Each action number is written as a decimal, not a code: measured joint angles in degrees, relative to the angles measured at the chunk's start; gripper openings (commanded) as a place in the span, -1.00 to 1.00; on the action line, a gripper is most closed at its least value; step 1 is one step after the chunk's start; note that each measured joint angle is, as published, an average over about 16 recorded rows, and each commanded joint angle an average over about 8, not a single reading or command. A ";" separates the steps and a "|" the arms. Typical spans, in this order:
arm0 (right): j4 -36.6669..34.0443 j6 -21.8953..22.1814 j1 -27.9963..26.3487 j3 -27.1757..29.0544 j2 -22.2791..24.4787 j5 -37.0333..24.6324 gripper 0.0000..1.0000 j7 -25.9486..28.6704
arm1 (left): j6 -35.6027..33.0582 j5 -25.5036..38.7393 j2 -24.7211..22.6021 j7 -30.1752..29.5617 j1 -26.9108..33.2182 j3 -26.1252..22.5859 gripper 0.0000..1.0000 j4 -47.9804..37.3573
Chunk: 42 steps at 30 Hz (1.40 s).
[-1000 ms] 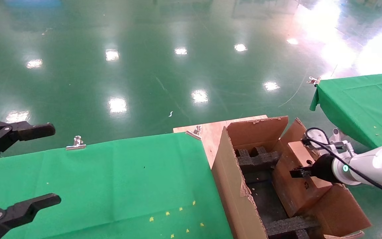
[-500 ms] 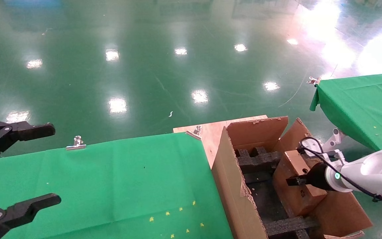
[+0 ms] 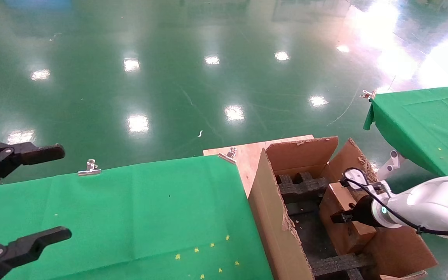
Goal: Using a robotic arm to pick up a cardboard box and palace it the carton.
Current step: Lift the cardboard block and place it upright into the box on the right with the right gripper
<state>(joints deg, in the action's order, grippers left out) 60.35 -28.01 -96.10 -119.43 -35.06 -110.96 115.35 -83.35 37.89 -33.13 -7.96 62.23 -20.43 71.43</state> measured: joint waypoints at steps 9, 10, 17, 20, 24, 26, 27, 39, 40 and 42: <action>-3.98 0.54 1.61 -0.12 -2.31 5.45 -0.88 -5.96 | 0.00 0.00 0.00 0.00 0.00 0.00 1.00 0.00; -4.29 0.58 1.74 -0.11 -2.48 5.97 -0.63 -6.54 | 0.00 0.00 0.00 0.00 0.00 0.00 1.00 0.00; -5.45 0.67 2.27 -0.02 -3.13 8.31 1.00 -9.22 | 0.01 -0.01 0.00 0.00 -0.01 0.00 1.00 -0.01; -5.56 0.69 2.36 0.01 -3.18 8.68 1.00 -9.61 | 0.01 -0.01 0.00 0.00 -0.01 0.00 1.00 -0.01; -5.62 0.68 2.30 0.05 -3.21 8.77 1.00 -9.59 | 0.01 -0.01 0.00 0.00 -0.01 0.00 1.00 -0.02; -5.60 0.66 2.20 0.07 -3.21 8.66 1.00 -9.45 | 0.01 -0.01 0.00 0.00 -0.01 0.00 1.00 -0.02; -5.59 0.64 2.13 0.08 -3.20 8.60 1.00 -9.39 | 0.01 -0.01 0.00 0.00 -0.01 0.00 1.00 -0.02; -4.84 0.18 0.61 0.29 -2.66 7.76 1.00 -8.83 | 0.01 -0.01 0.01 0.01 -0.01 0.00 1.00 -0.02; -4.66 0.12 0.41 0.31 -2.52 7.65 1.00 -8.77 | 0.01 -0.01 0.01 0.01 -0.01 0.00 1.00 -0.02; -4.26 0.01 -0.06 0.36 -2.20 7.39 1.00 -8.66 | 0.01 -0.01 0.01 0.01 -0.01 0.00 1.00 -0.02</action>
<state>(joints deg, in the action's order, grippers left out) 56.09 -28.00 -96.16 -119.07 -37.26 -103.57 106.69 -83.34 37.87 -33.12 -7.95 62.22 -20.43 71.42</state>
